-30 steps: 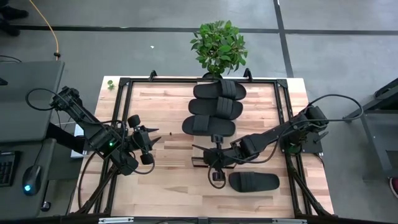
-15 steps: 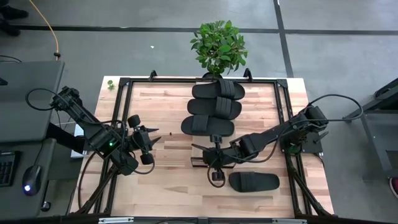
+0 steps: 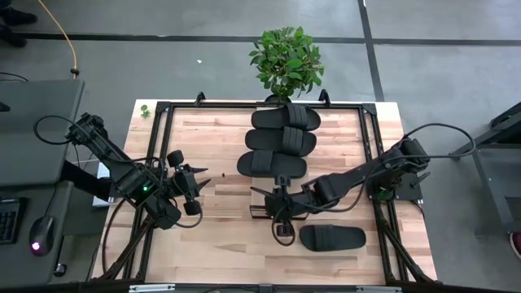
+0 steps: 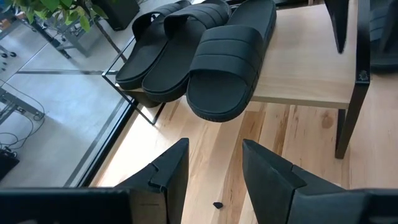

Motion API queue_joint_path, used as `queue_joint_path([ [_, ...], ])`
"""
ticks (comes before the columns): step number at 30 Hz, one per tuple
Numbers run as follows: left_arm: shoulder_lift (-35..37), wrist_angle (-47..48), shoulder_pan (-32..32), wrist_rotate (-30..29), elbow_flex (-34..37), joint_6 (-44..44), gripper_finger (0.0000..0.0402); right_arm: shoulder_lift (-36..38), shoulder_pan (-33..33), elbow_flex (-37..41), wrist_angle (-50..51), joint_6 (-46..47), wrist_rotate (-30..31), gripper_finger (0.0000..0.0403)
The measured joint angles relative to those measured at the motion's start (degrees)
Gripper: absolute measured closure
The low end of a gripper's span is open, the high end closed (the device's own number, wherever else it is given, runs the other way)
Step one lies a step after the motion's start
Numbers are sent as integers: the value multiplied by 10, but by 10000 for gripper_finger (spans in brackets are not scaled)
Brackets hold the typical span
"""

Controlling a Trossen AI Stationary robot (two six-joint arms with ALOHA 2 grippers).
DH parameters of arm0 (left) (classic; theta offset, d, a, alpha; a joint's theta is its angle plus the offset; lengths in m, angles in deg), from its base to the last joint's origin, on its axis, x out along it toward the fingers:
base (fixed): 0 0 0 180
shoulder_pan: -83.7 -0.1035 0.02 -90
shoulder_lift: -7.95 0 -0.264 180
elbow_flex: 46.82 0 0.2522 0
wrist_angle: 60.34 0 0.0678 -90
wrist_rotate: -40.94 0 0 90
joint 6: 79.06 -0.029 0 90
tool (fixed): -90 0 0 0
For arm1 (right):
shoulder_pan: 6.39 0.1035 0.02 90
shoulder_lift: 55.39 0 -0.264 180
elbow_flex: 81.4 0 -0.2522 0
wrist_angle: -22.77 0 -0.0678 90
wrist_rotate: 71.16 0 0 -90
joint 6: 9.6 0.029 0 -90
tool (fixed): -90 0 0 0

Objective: Pick and place slides into the shelf
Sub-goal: Put the slide on the shelf

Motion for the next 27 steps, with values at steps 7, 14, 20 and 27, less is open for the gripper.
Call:
queue_joint_path([
  [7,0,0,0,1,0,0,268,0,3,-78,97,11,33,224],
  [14,0,0,0,3,0,0,268,1,21,-149,208,124,34,224],
  [20,0,0,0,4,0,0,268,1,54,-159,298,235,26,224],
  [27,0,0,0,4,0,0,268,1,108,-149,332,335,52,224],
])
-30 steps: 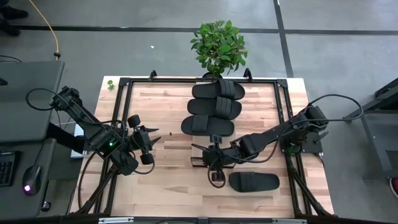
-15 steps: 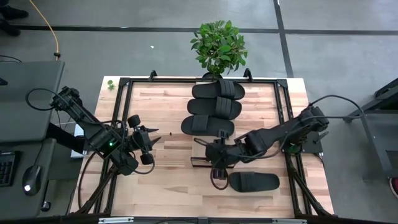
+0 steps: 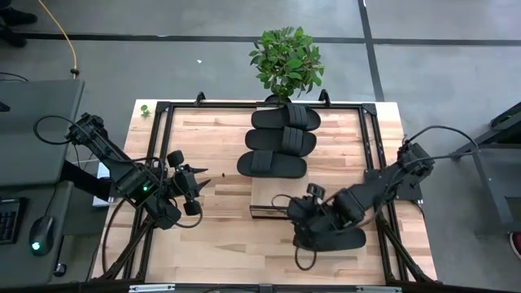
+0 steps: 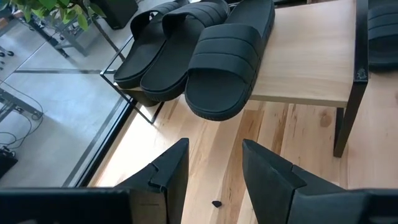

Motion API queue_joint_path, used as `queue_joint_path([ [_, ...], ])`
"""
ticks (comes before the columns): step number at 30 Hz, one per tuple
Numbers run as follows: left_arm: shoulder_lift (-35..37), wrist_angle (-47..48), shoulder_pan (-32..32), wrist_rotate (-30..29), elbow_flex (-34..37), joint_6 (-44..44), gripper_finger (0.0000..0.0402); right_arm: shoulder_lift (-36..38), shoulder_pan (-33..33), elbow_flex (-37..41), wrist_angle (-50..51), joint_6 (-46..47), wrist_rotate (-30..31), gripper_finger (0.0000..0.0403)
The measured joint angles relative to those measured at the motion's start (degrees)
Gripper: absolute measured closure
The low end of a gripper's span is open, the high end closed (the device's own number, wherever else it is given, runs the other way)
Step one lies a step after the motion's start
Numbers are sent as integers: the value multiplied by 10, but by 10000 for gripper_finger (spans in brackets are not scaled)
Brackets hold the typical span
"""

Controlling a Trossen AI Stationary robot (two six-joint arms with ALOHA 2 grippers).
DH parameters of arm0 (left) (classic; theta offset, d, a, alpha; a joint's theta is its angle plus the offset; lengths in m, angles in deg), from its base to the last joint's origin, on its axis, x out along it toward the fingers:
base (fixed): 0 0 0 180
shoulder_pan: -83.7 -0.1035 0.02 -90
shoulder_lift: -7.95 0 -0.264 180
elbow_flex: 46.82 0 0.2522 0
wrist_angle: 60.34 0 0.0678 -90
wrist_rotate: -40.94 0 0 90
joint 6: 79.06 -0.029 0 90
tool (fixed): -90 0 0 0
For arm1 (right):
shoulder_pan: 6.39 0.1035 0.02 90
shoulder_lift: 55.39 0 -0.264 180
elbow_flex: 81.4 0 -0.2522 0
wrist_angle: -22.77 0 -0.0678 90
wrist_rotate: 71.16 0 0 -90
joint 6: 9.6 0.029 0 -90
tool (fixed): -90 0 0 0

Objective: Pick and place slides into the shelf
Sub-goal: Put the slide on the shelf

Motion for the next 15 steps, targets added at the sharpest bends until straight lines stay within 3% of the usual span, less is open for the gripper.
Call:
queue_joint_path([
  [15,0,0,0,0,0,0,268,1,117,0,140,234,83,224],
])
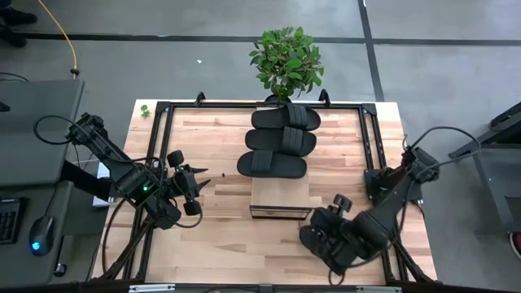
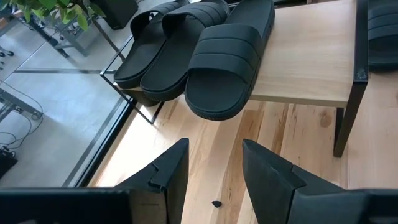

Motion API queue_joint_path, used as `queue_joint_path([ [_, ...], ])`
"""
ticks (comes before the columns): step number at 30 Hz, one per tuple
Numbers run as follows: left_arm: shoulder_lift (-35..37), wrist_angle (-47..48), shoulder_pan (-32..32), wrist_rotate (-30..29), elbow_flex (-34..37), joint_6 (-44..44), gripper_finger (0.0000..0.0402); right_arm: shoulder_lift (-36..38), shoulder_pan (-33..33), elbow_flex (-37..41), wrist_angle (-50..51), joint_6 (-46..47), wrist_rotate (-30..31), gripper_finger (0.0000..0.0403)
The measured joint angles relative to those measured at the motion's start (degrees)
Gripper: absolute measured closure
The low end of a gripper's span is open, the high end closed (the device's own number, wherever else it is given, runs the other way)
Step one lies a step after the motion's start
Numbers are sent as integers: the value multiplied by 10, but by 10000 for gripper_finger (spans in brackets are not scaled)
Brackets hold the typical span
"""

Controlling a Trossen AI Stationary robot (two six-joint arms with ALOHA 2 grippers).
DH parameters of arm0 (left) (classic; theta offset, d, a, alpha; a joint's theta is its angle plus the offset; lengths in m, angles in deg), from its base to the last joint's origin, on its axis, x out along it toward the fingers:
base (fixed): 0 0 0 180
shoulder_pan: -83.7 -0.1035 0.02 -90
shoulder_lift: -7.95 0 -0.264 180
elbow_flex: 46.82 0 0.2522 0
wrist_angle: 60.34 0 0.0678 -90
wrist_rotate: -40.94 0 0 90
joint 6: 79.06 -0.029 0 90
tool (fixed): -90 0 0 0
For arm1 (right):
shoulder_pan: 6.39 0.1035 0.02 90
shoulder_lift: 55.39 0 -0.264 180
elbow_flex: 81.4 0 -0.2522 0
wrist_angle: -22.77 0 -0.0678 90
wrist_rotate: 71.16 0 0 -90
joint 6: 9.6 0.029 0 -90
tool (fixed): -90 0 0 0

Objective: Pick and place slides into the shelf
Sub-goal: Put the slide on the shelf

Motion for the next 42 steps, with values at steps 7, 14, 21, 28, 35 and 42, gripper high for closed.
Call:
queue_joint_path([
  [7,0,0,0,0,0,0,268,0,45,0,22,77,40,224],
  [14,0,0,0,0,0,0,268,0,93,0,62,174,85,224],
  [21,0,-1,0,0,0,2,268,0,137,0,84,263,116,224],
  [28,0,-3,0,0,0,1,268,-2,177,36,90,367,130,224],
  [35,0,-8,0,0,0,0,268,9,213,131,61,488,108,224],
  [42,0,-9,0,0,0,-1,268,41,238,257,-60,552,130,224],
])
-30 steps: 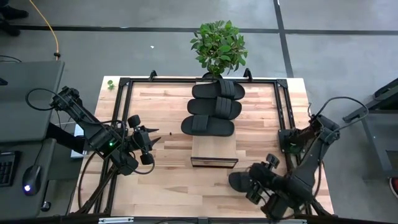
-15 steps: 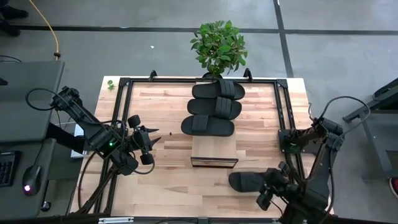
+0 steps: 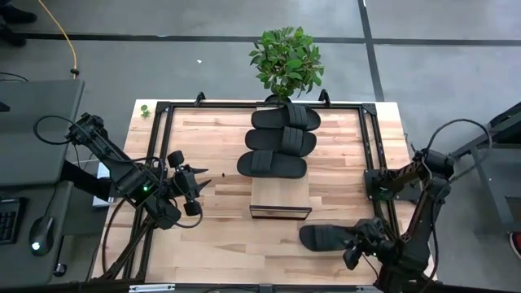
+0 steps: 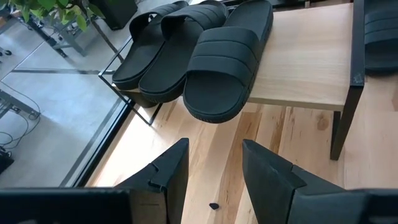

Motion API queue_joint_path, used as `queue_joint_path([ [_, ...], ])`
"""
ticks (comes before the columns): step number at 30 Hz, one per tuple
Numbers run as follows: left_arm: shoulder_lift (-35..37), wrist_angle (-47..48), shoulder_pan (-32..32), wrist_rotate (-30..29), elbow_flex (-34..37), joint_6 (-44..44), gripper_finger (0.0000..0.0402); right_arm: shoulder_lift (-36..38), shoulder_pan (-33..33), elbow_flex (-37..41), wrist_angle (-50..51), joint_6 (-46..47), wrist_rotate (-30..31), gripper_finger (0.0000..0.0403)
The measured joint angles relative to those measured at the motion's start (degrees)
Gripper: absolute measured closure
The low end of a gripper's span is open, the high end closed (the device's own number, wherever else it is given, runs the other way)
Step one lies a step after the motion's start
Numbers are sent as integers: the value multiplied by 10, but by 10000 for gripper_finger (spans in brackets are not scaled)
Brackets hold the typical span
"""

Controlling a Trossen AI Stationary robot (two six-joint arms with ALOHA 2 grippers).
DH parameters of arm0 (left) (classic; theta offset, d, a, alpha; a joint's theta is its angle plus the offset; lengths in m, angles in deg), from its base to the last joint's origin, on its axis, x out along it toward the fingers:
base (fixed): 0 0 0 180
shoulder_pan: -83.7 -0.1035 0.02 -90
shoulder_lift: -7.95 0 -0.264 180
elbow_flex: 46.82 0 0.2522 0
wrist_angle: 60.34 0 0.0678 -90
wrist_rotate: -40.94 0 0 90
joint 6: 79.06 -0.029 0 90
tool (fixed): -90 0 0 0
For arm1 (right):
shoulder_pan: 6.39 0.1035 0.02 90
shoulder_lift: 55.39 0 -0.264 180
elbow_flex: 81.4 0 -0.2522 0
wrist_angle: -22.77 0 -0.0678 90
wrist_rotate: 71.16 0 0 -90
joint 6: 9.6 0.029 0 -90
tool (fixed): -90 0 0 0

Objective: Pick and place slides into the shelf
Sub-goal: Put the slide on the shelf

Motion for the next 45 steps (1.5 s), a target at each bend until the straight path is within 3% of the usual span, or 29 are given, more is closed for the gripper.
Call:
queue_joint_path([
  [10,0,0,0,0,0,0,268,27,-9,134,-161,0,15,224],
  [26,0,0,0,0,0,0,268,27,-9,252,-382,-5,33,224],
  [35,0,0,0,0,0,0,268,27,-43,304,-559,-123,57,224],
  [41,0,0,0,0,0,0,268,27,-64,306,-568,-150,56,229],
  [45,0,1,0,0,0,0,268,27,-65,306,-567,-151,56,255],
])
